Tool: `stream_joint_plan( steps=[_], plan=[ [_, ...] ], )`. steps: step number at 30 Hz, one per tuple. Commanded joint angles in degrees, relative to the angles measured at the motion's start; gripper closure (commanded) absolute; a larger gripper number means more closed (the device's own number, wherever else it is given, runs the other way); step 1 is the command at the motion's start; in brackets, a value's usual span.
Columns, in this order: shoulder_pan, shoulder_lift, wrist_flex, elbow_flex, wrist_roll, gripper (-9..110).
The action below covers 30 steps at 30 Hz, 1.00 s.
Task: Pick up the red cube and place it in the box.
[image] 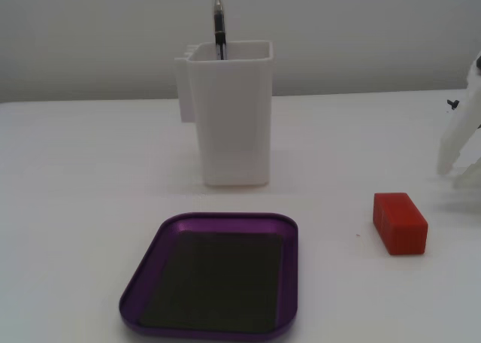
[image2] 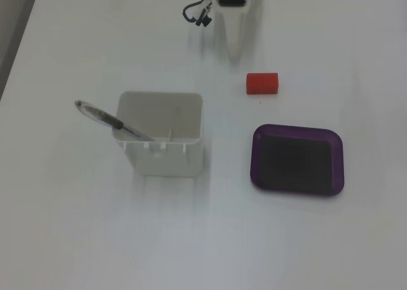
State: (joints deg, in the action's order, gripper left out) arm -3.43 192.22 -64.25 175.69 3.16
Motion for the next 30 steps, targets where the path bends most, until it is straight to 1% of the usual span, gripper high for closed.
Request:
stream_joint_plan(
  steps=[1,9,15,24,27,30],
  plan=[
    [0.1,5.5,-0.1,0.6,-0.4,100],
    [0.1,5.5,0.7,0.4,0.1,100],
    [-1.0,5.4,6.5,-5.1,-0.1,102],
    [-0.3,5.0,6.5,-6.8,-0.5,102],
    [-0.1,0.2,7.5,-7.7,-0.5,102],
    [0.0,-10.7,9.2,-14.1,-0.1,102]
  ],
)
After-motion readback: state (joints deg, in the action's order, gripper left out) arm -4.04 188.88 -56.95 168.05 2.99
